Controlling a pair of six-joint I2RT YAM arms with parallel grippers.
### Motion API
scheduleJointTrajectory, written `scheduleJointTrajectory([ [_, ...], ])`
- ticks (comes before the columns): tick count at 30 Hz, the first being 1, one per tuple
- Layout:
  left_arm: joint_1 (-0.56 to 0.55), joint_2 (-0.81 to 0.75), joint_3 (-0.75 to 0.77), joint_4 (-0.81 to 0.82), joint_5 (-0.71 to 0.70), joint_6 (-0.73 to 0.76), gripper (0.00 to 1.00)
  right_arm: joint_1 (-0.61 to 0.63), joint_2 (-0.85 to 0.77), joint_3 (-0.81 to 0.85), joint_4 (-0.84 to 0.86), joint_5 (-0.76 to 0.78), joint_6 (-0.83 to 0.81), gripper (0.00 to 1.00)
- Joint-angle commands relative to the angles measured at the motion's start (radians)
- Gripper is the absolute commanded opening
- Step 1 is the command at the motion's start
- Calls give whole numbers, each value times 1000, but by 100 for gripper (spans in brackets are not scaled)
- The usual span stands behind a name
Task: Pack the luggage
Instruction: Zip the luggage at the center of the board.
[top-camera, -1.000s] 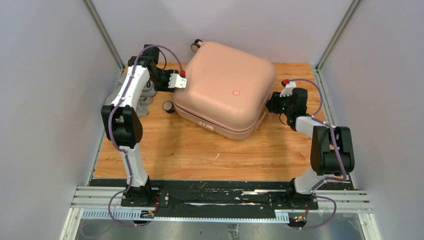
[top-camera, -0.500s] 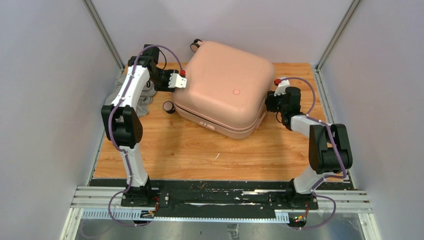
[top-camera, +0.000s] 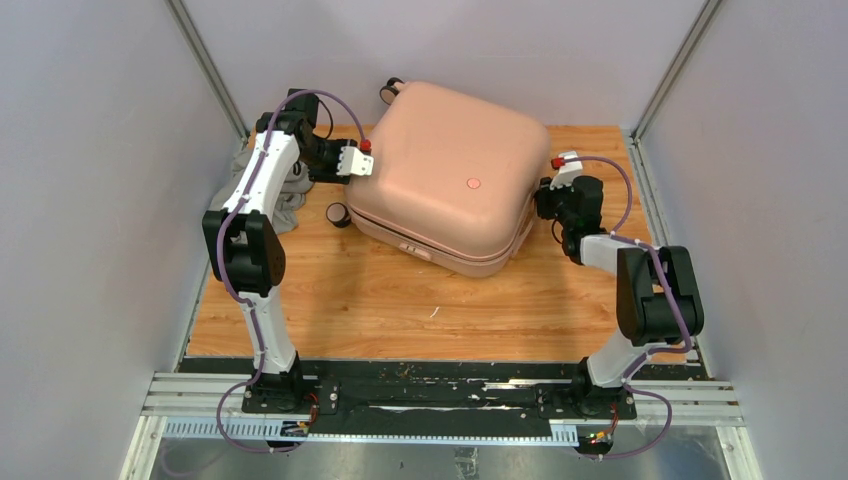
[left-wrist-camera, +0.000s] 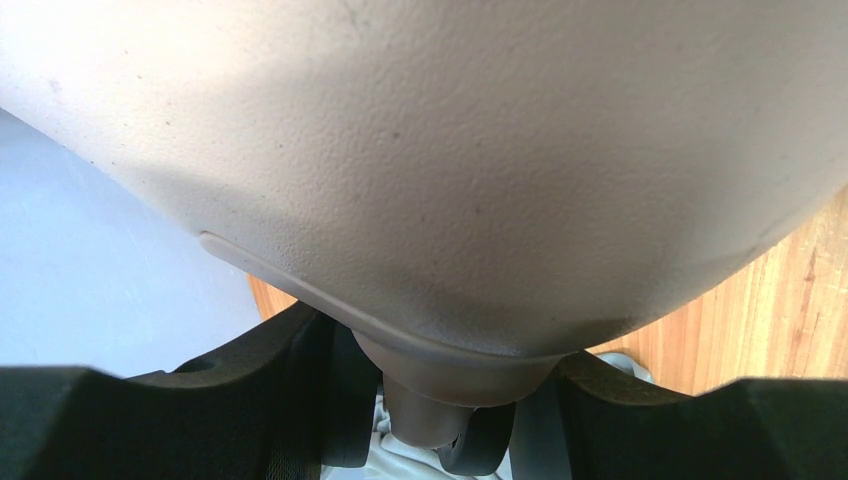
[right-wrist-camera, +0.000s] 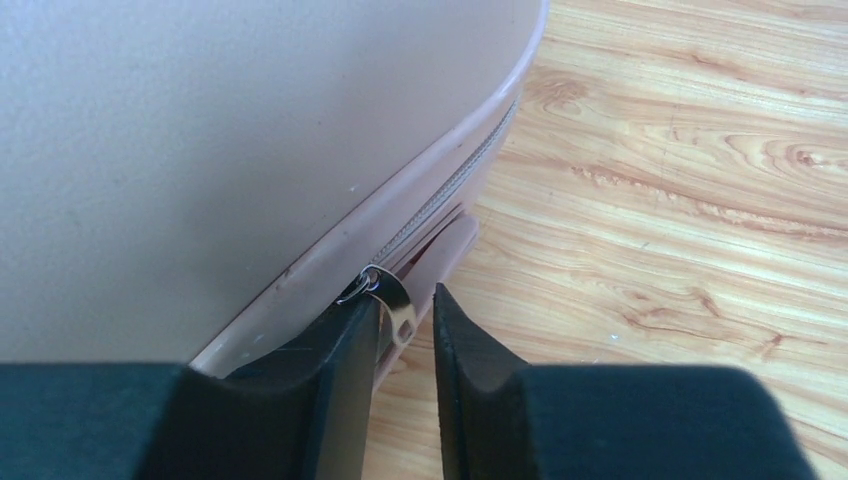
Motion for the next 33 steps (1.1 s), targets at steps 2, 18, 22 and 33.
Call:
scheduleJointTrajectory([
  [2, 11, -52, -2, 66, 13, -59, 0, 20, 8, 2, 215, -25, 44, 26],
  [18, 11, -54, 14, 66, 30, -75, 0, 20, -39, -20, 161, -85, 23, 0],
  [22, 11, -52, 26, 66, 44, -95, 0, 24, -80, -50, 137, -95, 33, 0],
  [33, 8, -55, 47, 66, 63, -129, 0, 72, -209, -188, 101, -103, 106, 0],
])
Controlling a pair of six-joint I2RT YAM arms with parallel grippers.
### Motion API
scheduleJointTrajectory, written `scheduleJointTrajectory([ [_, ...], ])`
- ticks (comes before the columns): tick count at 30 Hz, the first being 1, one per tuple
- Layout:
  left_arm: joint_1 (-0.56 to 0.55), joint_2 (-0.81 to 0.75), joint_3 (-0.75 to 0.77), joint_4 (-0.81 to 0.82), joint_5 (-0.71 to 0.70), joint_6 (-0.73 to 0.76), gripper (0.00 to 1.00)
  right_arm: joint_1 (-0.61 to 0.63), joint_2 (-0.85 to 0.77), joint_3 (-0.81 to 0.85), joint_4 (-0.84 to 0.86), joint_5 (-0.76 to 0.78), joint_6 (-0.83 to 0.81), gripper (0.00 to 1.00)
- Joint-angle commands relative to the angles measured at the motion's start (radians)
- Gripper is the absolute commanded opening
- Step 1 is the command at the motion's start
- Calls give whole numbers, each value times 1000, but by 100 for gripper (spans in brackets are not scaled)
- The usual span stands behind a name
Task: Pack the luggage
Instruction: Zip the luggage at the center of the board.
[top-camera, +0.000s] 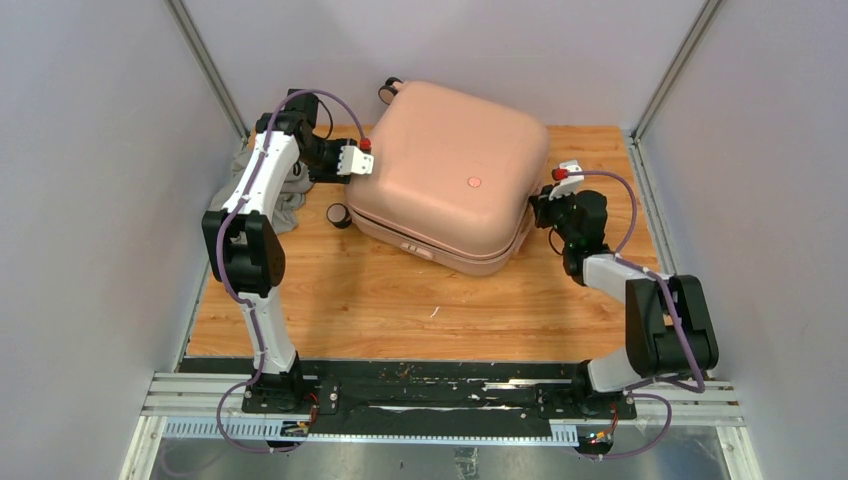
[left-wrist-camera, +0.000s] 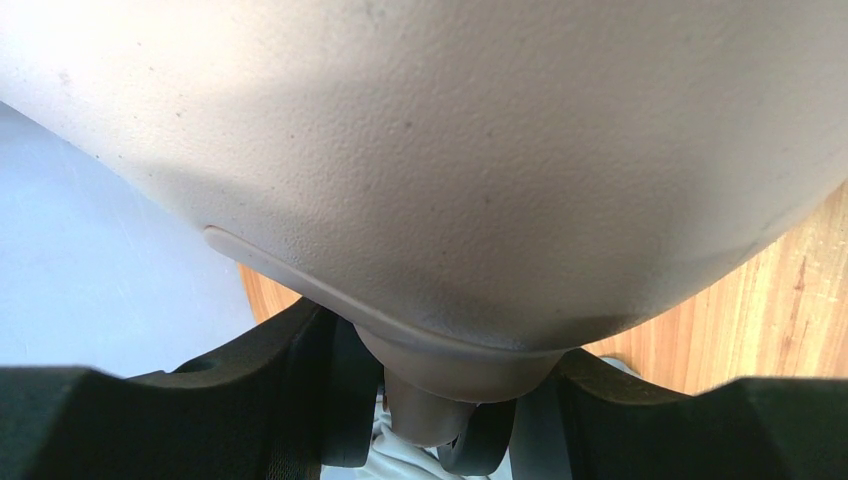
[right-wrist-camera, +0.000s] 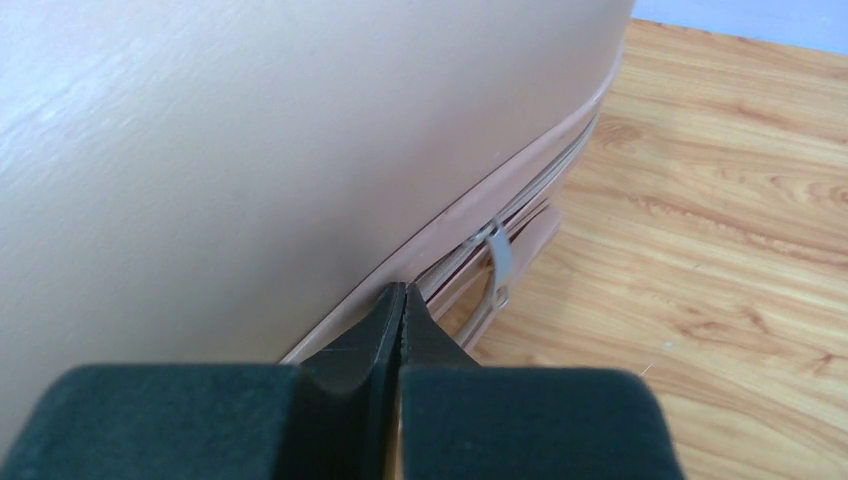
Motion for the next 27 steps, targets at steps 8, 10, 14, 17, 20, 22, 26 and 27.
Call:
scheduleJointTrajectory([
  [8, 8, -61, 60, 59, 54, -106, 0, 38, -202, -152, -72, 74, 171, 2],
  [10, 8, -64, 57, 59, 59, -106, 0, -23, -188, -94, -134, 48, 237, 28],
  [14, 5, -68, 47, 59, 59, -101, 0, -221, -45, 114, -267, -290, 469, 68],
  [17, 2, -70, 37, 59, 56, -95, 0, -274, 31, 167, -268, -398, 650, 76],
  [20, 2, -70, 35, 59, 53, -93, 0, -284, 78, 211, -377, -399, 723, 78],
  [22, 1, -72, 33, 59, 51, -90, 0, -285, 112, 255, -458, -413, 755, 78],
  [26, 1, -78, 31, 59, 53, -90, 0, -289, 178, 265, -359, -478, 866, 71],
  [27, 1, -80, 30, 59, 55, -92, 0, -293, 202, 271, -326, -498, 892, 69],
])
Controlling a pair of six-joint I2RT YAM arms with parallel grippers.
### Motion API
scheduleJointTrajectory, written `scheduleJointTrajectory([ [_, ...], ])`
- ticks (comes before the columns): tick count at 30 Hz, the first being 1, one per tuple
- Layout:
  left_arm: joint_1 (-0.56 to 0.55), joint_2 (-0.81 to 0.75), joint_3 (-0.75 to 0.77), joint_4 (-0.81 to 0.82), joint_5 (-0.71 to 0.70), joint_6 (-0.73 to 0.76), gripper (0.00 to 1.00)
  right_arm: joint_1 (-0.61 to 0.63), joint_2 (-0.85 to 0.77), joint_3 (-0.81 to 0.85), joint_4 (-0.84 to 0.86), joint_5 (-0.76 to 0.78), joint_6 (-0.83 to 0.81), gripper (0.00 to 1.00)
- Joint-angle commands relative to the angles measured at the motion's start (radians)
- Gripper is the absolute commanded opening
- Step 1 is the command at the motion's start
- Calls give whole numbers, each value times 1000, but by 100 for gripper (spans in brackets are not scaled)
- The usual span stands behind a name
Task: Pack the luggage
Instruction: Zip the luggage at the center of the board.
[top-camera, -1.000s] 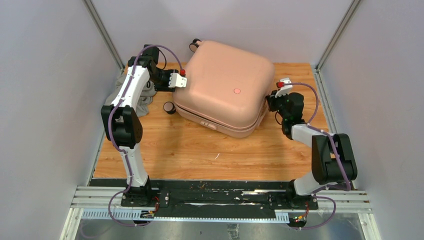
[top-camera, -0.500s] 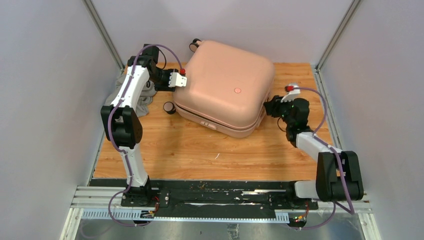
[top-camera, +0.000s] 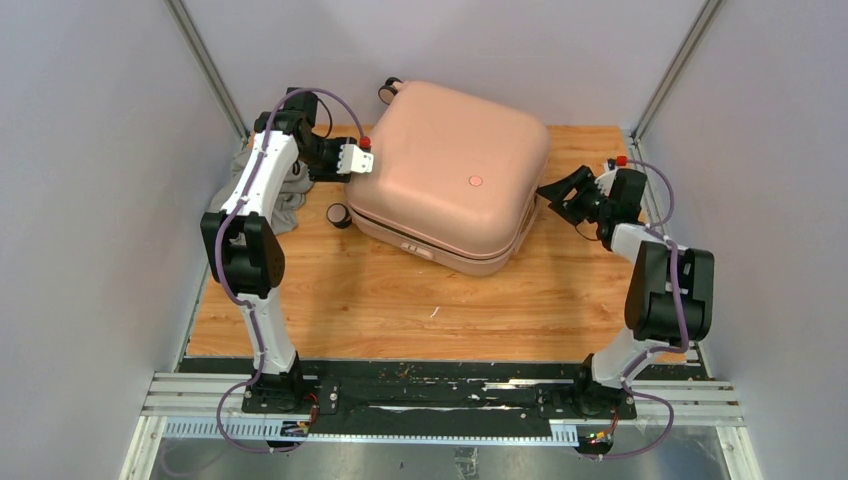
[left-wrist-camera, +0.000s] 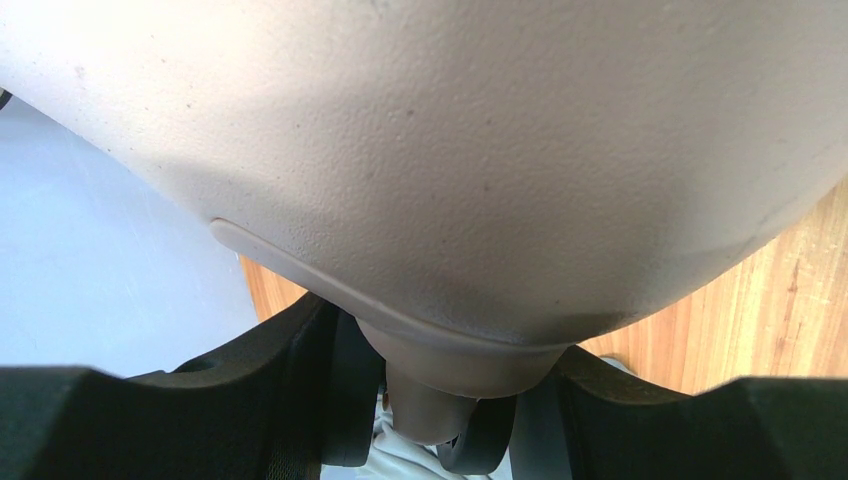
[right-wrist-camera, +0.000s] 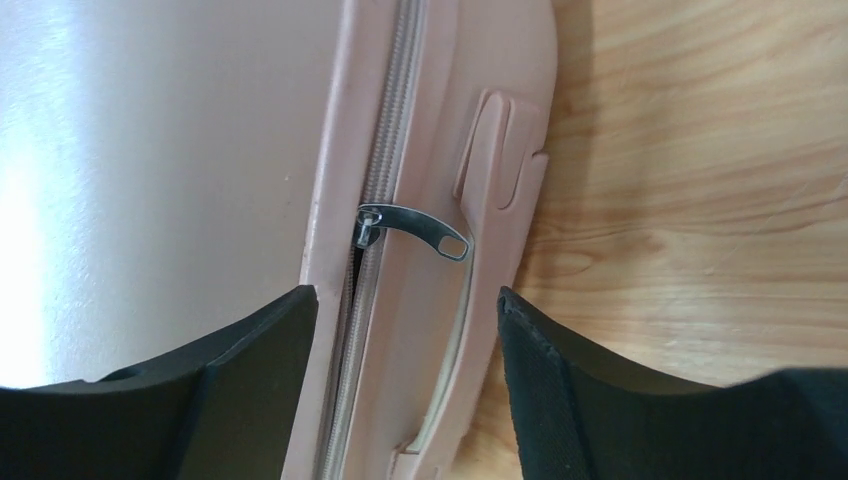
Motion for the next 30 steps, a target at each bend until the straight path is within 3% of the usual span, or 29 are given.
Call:
scheduleJointTrajectory([
  [1, 1, -74, 20, 67, 48, -82, 0, -20, 88, 49, 56, -133, 186, 67],
  [7, -4, -82, -3, 67, 43, -74, 0, -73, 231, 69, 325, -258, 407, 65],
  [17, -22, -77, 8, 67, 34, -79, 0, -71, 349, -42, 833, -245, 832, 61],
  [22, -31, -79, 11, 67, 31, -78, 0, -59, 337, -98, 831, -219, 853, 62],
  [30, -33, -89, 11, 67, 32, -81, 0, -64, 394, 15, 771, -237, 795, 63],
])
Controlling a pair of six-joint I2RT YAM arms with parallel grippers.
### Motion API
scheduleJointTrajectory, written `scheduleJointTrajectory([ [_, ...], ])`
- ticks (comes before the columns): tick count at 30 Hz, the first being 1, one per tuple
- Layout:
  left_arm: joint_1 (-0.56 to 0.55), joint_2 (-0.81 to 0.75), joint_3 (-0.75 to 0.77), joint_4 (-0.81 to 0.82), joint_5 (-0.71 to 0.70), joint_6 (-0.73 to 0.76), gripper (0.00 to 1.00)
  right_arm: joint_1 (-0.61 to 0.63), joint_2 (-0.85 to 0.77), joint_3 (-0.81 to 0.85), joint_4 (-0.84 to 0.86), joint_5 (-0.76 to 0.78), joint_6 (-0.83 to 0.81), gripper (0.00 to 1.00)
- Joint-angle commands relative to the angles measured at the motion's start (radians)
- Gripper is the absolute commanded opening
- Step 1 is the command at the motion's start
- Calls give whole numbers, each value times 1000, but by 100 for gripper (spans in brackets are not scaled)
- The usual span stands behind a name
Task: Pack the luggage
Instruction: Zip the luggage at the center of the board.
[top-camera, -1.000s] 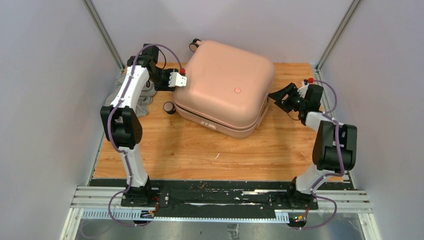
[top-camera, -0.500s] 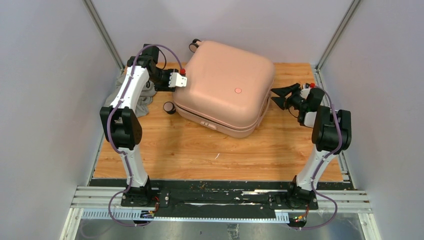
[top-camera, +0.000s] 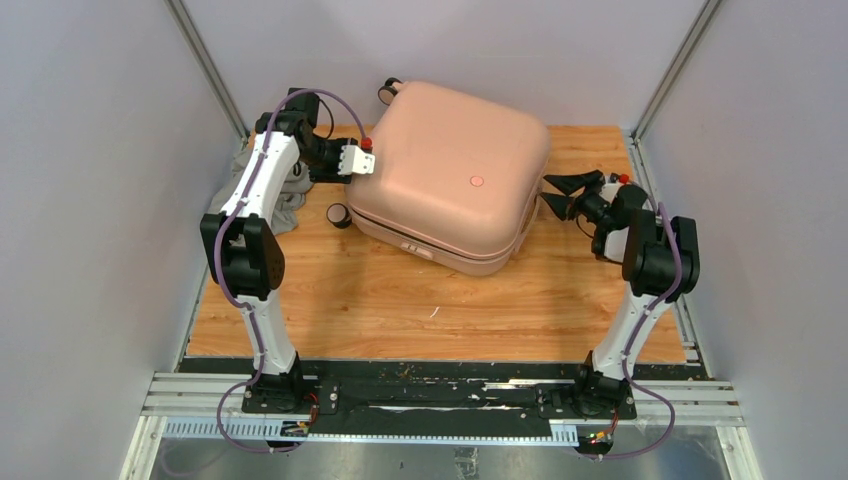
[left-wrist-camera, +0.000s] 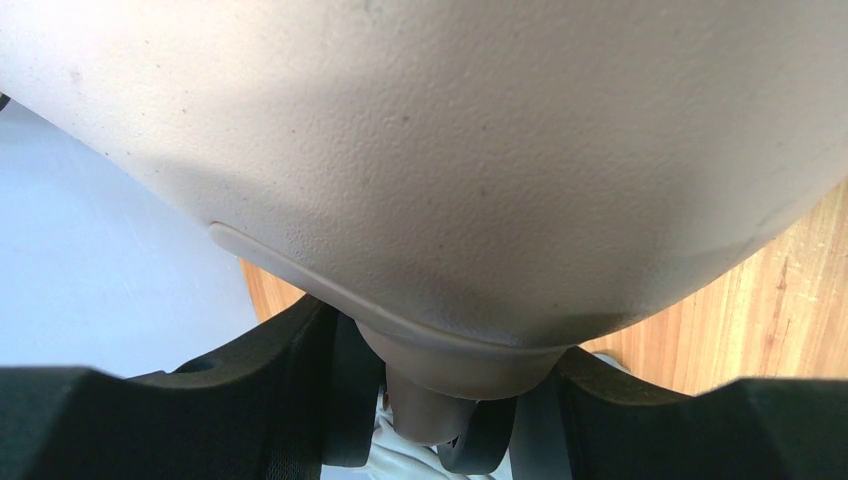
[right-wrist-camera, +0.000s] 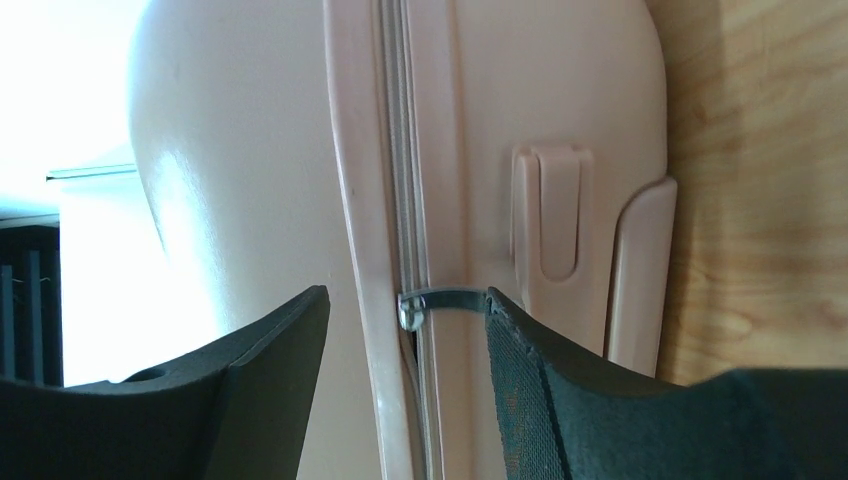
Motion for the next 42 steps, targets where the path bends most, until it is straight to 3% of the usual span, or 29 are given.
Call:
scheduleJointTrajectory([
  [1, -19, -74, 25, 67, 49, -72, 0, 0, 54, 82, 11, -13, -14, 63],
  [9, -20, -74, 28, 67, 52, -73, 0, 24, 100, 150, 35, -94, -48, 63],
  [17, -21, -71, 47, 67, 55, -82, 0, 53, 150, 120, 263, -171, 60, 58],
  [27, -21, -83, 25, 67, 45, -78, 0, 50, 118, 97, 273, -218, 30, 52],
  [34, -21, -88, 23, 67, 45, -75, 0, 28, 117, 19, 371, -213, 54, 50],
  [42, -21, -92, 15, 67, 48, -78, 0, 17, 144, 54, 389, -192, 80, 46],
])
